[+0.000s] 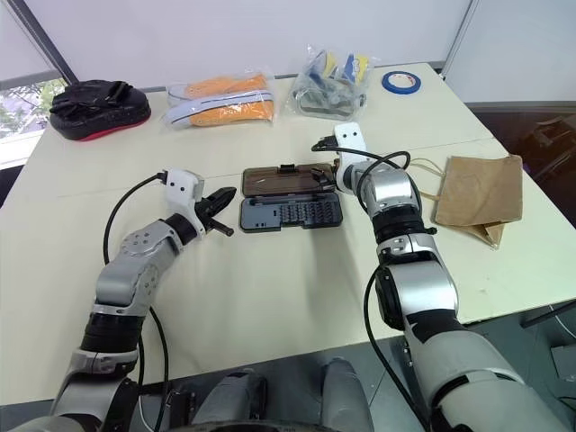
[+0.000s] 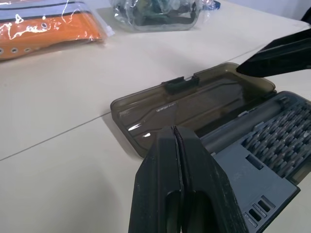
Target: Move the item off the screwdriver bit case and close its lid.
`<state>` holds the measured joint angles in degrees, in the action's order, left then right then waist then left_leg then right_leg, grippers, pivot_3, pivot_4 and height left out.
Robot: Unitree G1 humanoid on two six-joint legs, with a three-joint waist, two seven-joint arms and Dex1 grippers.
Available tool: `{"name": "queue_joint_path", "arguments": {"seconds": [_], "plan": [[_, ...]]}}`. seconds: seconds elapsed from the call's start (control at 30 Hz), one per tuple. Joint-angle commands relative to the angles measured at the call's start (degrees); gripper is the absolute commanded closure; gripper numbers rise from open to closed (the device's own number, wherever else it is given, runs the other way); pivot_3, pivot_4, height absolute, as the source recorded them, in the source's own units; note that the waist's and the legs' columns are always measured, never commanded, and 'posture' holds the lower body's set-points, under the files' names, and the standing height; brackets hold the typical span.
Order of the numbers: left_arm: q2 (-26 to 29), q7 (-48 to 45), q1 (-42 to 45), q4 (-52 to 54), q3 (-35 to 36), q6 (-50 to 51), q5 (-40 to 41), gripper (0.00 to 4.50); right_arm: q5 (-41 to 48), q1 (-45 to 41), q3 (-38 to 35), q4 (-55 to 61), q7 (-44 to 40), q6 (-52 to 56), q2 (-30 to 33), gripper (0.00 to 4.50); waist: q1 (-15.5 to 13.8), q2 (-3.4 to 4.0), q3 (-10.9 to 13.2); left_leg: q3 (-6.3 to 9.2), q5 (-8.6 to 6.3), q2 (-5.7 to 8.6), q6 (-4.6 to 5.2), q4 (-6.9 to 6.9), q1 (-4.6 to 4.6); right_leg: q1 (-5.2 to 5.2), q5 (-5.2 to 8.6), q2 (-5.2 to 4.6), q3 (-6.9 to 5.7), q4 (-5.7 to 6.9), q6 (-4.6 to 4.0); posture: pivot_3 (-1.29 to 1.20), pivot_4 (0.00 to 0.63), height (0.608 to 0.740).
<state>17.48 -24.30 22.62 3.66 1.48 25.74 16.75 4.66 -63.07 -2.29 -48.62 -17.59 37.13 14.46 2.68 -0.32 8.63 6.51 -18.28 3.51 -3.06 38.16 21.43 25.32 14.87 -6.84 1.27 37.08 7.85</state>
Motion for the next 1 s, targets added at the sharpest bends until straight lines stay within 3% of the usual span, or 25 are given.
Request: {"name": "queue_joint_path", "arguments": {"seconds": [0.03,0.37,0.47,0.7,1.0], "plan": [[0.1,0.7,-0.2,3.0,0.9,-0.4,0.0,4.5,-0.7,-3.0,-0.4,-3.9,0.6,-4.7,-0.2,0.03,0.1,0.0,0.0,0.0,0.0,0.0,0.0,0.0,0.0,0.0,0.0,0.0,0.0,0.0,0.0,0.0,0.15,0.74],[0.2,1.6,-1.6,4.7,1.0,-0.1,0.0,4.5,-3.5,-3.2,1.0,-10.7,1.8,-9.3,-0.7,0.03,0.1,0.0,0.0,0.0,0.0,-0.01,0.0,-0.01,0.0,0.0,0.0,0.0,0.0,0.0,0.0,0.0,0.15,0.74],[0.2,1.7,-1.5,4.5,1.0,-0.3,0.0,4.5,-4.4,-2.8,1.9,-10.8,1.4,-9.0,-1.1,0.9,0.2,0.0,0.0,0.0,0.0,-0.01,0.0,-0.01,-0.01,0.0,0.0,0.0,0.0,0.0,0.0,0.0,0.15,0.74],[0.2,1.8,-1.0,3.7,1.1,-0.6,-0.1,4.5,-5.8,-2.1,3.7,-9.9,0.4,-7.0,-1.7,4.47,0.2,0.0,0.0,0.04,0.0,-0.01,0.0,0.04,-0.04,-0.08,0.0,0.01,-0.01,0.01,0.0,0.0,0.15,0.74],[0.7,2.2,-0.6,3.6,1.8,-0.8,-0.1,4.5,-7.2,-1.6,5.3,-8.6,-1.3,-4.4,-1.5,4.47,0.2,-0.02,0.0,0.05,0.0,-0.01,0.0,0.03,-0.05,-0.07,0.0,0.01,-0.02,0.02,0.0,0.0,0.15,0.74]]}}
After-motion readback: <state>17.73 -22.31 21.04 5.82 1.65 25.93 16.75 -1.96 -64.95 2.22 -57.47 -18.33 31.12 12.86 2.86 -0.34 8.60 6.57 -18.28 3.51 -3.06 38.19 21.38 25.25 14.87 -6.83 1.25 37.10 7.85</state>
